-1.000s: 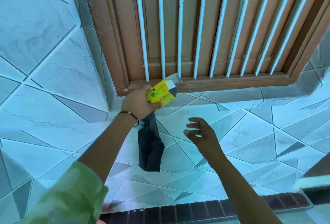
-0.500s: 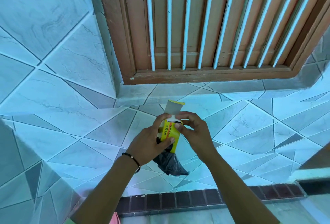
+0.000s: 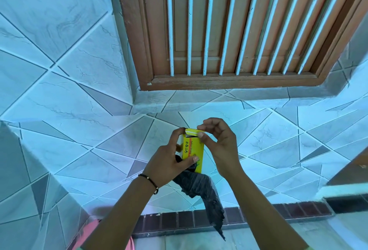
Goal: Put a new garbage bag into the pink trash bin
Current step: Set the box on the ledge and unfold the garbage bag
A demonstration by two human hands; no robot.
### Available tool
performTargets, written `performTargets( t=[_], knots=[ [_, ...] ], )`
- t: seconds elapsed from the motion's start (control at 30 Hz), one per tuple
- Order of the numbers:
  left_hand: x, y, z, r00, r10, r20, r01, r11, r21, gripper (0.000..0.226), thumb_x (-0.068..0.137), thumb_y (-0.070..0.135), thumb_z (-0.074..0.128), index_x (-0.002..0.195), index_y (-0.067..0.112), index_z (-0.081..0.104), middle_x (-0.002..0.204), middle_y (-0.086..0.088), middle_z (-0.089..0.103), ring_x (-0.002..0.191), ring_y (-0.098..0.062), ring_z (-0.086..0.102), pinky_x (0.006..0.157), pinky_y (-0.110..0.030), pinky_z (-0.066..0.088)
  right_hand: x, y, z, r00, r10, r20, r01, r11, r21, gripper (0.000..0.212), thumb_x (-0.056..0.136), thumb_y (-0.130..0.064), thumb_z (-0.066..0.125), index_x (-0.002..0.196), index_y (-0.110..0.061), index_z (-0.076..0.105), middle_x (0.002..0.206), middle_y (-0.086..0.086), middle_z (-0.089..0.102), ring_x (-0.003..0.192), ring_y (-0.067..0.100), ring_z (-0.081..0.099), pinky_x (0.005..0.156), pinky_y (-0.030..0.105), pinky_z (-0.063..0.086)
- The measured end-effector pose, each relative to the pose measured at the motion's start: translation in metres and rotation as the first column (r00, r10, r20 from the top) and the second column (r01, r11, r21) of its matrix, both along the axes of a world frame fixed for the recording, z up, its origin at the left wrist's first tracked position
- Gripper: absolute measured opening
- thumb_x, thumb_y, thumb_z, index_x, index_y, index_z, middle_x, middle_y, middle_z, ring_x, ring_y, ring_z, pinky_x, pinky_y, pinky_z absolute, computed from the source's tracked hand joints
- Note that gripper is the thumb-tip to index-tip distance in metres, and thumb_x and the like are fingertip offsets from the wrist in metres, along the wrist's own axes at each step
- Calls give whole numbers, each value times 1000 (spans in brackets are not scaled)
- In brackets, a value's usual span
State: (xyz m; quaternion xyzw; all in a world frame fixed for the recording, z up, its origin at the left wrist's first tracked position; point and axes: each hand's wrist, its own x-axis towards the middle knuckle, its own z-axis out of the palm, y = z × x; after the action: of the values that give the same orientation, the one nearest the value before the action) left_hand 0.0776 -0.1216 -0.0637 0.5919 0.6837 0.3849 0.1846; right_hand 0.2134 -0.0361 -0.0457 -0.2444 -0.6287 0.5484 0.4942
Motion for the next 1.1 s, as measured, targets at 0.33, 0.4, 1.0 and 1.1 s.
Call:
performTargets(
  t=[0.33, 0.4, 1.0, 1.1],
  knots=[
    [1, -10, 8, 996, 12, 86, -15, 999, 30, 67, 75, 49, 68, 115, 57, 14, 96, -2, 73, 64, -18, 69, 75, -38, 58, 5, -1, 4, 997, 58, 55, -62, 995, 78, 11, 78, -4, 70, 77, -15, 72, 92, 7, 67, 94, 15, 62, 80, 34, 50],
    [1, -12, 9, 991, 18, 131, -25, 998, 59, 64, 77, 50, 64, 116, 61, 15, 94, 0, 73, 70, -21, 71, 73, -36, 58, 4, -2, 6, 991, 102, 85, -109, 990, 90, 11, 77, -7, 72, 83, -16, 74, 99, 9, 65, 98, 14, 61, 82, 33, 51],
    [-29, -11, 7, 960, 265, 85, -272, 959, 78, 97, 73, 51, 64, 143, 33, -2, 123, 3, 62, 44, -3, 57, 58, -16, 45, -21, 63, 32, 958, 159, 239, -162, 987, -9, 59, 75, 10, 67, 122, -21, 50, 105, 3, 52, 86, 17, 58, 71, 21, 54],
    [-40, -13, 6, 944, 319, 84, -326, 942, 81, 89, 79, 45, 63, 142, 33, 1, 120, 3, 63, 47, -9, 57, 56, -12, 41, -45, 91, 39, 981, 147, 126, -139, 987, -76, 54, 79, 14, 59, 128, -6, 48, 104, 3, 55, 84, 17, 58, 68, 15, 51]
  ],
)
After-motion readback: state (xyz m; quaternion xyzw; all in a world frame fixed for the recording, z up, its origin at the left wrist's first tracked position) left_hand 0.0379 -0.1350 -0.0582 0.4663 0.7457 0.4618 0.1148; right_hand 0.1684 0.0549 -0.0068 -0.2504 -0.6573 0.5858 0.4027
